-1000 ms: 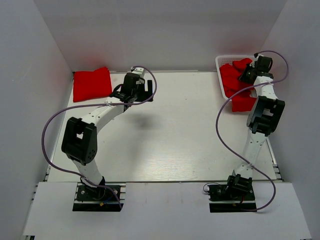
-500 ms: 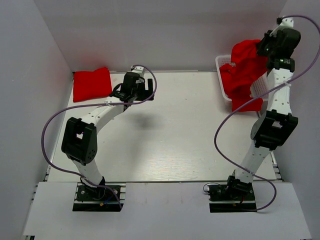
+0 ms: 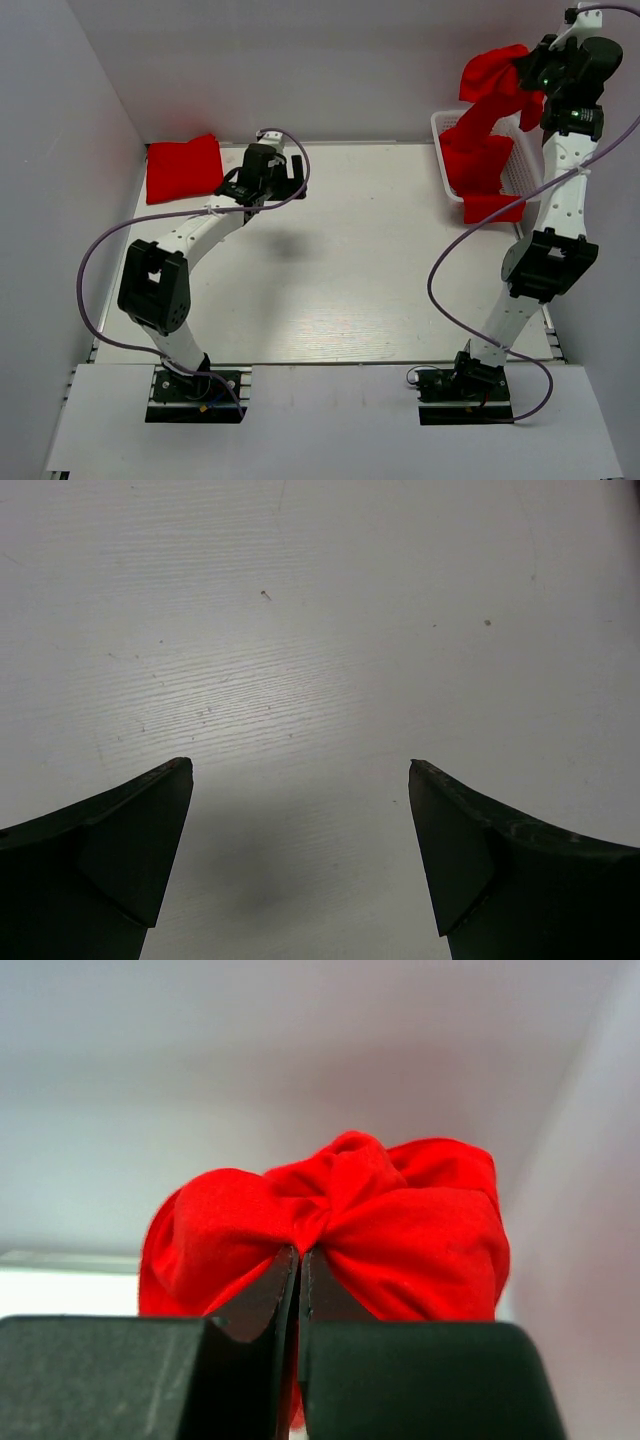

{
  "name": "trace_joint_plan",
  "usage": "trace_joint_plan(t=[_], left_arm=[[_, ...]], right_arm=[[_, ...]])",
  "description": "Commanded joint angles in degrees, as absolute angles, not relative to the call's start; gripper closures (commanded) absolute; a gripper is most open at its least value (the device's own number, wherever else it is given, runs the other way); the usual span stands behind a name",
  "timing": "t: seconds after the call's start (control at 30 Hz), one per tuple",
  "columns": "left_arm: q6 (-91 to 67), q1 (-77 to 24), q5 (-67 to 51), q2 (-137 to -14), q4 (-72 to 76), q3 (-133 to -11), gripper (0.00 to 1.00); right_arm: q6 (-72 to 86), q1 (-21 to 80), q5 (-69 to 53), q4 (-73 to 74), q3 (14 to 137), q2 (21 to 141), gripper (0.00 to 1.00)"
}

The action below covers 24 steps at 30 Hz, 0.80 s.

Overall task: Fold and stack the t-shirts
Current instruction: Move the tshirt to the center of the board

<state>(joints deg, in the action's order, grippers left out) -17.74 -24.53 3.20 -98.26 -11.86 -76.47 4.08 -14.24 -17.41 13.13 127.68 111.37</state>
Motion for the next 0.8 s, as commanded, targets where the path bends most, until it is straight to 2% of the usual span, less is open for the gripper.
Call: trace_joint_plan(t=[0.0,0.23,0.4,0.5,0.6,0.63,0.67,0.77], left_arm=[[-19.4,-24.3,4.6,-93.3,-13.5,-76.7,0.01],[-23.3,-24.3,8.7,-87.6,-21.5,-76.2,0.01],[-27.3,-24.3,12.2,-80.4,-29.2,-72.2,0.01],[-31.4,-24.3,15.2,-73.9,-32.1,-68.0,0.01],[-34.7,-24.3,19.2,-69.1,-34.2,-64.2,0.01],[-35.5,-24.3,19.7,-66.7,-34.9,-63.5,0.01],[-35.5,-24.3,19.7,-65.8,-35.8,-62.4,0.01],[-34.4,-24.3,16.0,-64.4,-36.4,-61.2,0.01]], right_arm=[[3.8,-12.1,-29.4,9.7,130.9,104.9,1.0],[3.3,-4.2,-45.7,10.5,122.1,98.1,1.0],[-1.6,5.4,-46.7,12.7,115.4,95.3,1.0],[-0.8,9.8,-45.8,10.5,107.3,93.9,1.0],[1.7,13.2,-46.4,4.5,89.4,92.2,1.0],[2.0,15.4,-46.2,3.4,86.4,92.2,0.84],[1.0,15.4,-45.8,7.4,82.3,93.7,0.11],[0.4,15.0,-45.8,16.0,80.0,97.5,0.1]])
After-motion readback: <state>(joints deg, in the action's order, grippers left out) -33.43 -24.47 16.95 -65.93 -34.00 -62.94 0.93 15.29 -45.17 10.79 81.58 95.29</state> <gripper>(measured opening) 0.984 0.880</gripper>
